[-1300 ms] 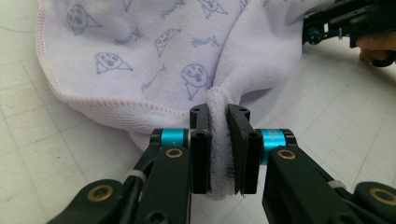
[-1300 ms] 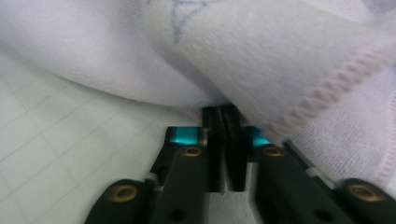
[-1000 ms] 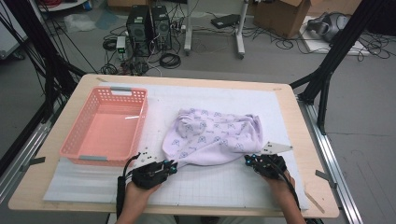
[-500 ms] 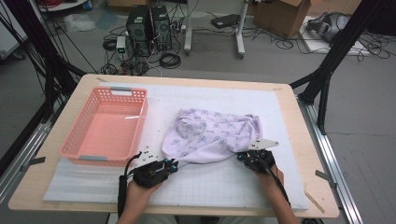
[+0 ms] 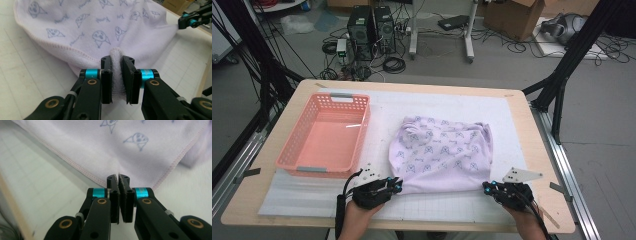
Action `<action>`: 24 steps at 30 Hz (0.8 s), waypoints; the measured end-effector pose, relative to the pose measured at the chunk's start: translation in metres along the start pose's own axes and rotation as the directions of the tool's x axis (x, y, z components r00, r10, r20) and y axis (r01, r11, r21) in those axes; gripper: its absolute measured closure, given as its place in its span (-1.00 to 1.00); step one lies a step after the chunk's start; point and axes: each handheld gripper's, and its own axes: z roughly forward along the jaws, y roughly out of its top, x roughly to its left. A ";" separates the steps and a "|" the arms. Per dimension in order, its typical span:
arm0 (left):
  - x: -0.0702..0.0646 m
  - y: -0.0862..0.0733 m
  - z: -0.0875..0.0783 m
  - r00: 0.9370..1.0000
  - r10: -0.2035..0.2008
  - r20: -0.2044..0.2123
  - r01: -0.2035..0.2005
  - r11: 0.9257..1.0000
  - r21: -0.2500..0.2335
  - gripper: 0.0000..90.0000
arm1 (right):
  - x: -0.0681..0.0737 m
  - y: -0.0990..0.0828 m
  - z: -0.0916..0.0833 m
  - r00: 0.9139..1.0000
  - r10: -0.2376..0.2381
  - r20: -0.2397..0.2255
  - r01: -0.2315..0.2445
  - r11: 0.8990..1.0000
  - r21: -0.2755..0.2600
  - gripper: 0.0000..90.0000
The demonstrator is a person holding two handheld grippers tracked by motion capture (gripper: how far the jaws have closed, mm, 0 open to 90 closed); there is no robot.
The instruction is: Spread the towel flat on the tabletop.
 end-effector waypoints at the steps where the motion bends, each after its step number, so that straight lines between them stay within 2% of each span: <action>1: -0.001 -0.002 -0.001 1.000 -0.003 -0.004 0.003 1.000 0.009 0.68 | 0.002 -0.004 -0.003 1.000 -0.001 0.005 0.001 1.000 0.006 0.95; 5: -0.004 -0.007 -0.009 0.999 -0.004 -0.043 0.005 1.000 0.017 0.66 | 0.007 -0.017 -0.014 1.000 0.024 -0.006 -0.024 0.999 0.024 0.95; 8: -0.004 -0.011 -0.018 0.998 -0.007 -0.058 0.008 1.000 0.017 0.64 | 0.014 -0.021 -0.021 0.999 0.012 0.030 -0.014 0.998 0.061 0.95; 10: -0.003 -0.013 -0.024 0.996 -0.004 -0.085 0.006 1.000 0.024 0.60 | 0.018 -0.025 -0.024 0.999 0.009 0.046 -0.012 0.997 0.071 0.91; 11: -0.002 -0.015 -0.027 0.995 -0.008 -0.104 0.011 1.000 0.022 0.56 | 0.019 -0.027 -0.026 0.998 0.015 0.056 -0.018 0.998 0.064 0.86; 13: 0.000 -0.016 -0.034 0.991 -0.018 -0.135 0.019 1.000 0.004 0.32 | 0.021 -0.030 -0.028 0.997 0.027 0.076 -0.030 0.999 0.041 0.70; 15: 0.002 -0.017 -0.039 0.990 -0.028 -0.139 0.027 1.000 -0.009 0.19 | 0.021 -0.032 -0.032 0.993 0.051 0.105 -0.052 0.999 0.012 0.57; 18: 0.003 -0.017 -0.038 0.990 -0.036 -0.137 0.035 0.999 -0.010 0.11 | 0.017 -0.034 -0.037 0.983 0.108 0.148 -0.100 0.993 -0.057 0.45; 20: 0.004 -0.017 -0.033 0.990 -0.041 -0.132 0.041 0.999 -0.001 0.10 | 0.012 -0.035 -0.037 0.975 0.138 0.174 -0.125 0.989 -0.084 0.44; 22: 0.005 -0.015 -0.026 0.992 -0.036 -0.125 0.039 0.999 0.020 0.10 | 0.007 -0.036 -0.034 0.966 0.173 0.194 -0.157 0.983 -0.096 0.42; 24: 0.005 -0.015 -0.018 0.992 -0.037 -0.125 0.043 0.998 0.049 0.08 | 0.002 -0.036 -0.027 0.963 0.199 0.179 -0.187 0.979 -0.085 0.38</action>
